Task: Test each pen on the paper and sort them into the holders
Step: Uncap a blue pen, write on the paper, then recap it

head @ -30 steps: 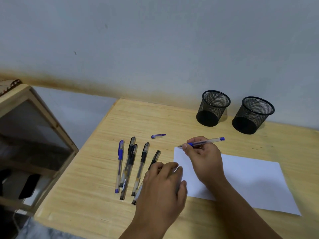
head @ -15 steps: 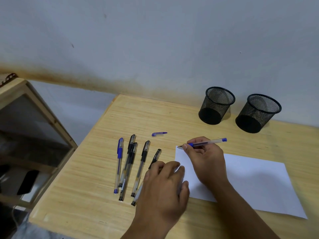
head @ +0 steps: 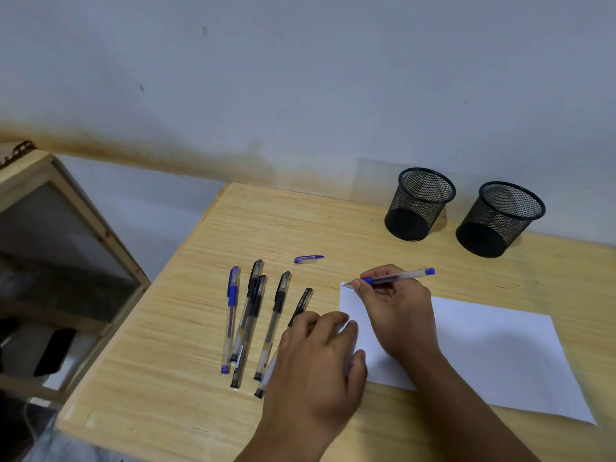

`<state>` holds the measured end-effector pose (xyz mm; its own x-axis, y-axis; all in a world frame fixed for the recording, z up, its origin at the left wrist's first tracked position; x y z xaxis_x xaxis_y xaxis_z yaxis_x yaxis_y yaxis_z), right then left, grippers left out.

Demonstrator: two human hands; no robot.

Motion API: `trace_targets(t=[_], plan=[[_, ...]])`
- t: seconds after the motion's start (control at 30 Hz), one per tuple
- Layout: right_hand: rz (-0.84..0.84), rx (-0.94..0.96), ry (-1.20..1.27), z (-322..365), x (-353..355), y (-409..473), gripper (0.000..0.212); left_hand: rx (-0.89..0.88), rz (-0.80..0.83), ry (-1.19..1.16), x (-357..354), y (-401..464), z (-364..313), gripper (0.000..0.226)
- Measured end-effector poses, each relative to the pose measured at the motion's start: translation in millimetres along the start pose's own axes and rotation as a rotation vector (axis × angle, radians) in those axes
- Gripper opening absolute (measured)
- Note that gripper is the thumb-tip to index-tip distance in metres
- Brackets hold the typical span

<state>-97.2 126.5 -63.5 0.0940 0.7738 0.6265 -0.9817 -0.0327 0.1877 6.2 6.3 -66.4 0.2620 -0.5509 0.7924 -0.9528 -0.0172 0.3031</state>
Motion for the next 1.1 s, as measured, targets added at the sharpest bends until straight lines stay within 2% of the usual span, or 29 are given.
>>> trace_targets(t=[0.67, 1.1], plan=[[-0.021, 0.027, -0.039, 4.9, 2.8, -3.4, 0.008, 0.012, 0.005, 0.022, -0.7, 0.2, 0.2, 0.030], [0.007, -0.031, -0.022, -0.8, 1.6, -2.0, 0.010, 0.005, -0.017, 0.030, 1.6, 0.3, -1.3, 0.028]])
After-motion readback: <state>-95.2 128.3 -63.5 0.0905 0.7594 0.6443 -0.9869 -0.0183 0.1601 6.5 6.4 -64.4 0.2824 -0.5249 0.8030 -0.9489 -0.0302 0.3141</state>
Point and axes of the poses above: each hand's wrist, its own y-axis towards the middle knuckle, its own x-axis out of the back of the hand, z = x × y, the point moved 9 cm from there along y, towards the middle knuckle, and after that the axes turned 10 degrees about -y, right-handed, at the moved point
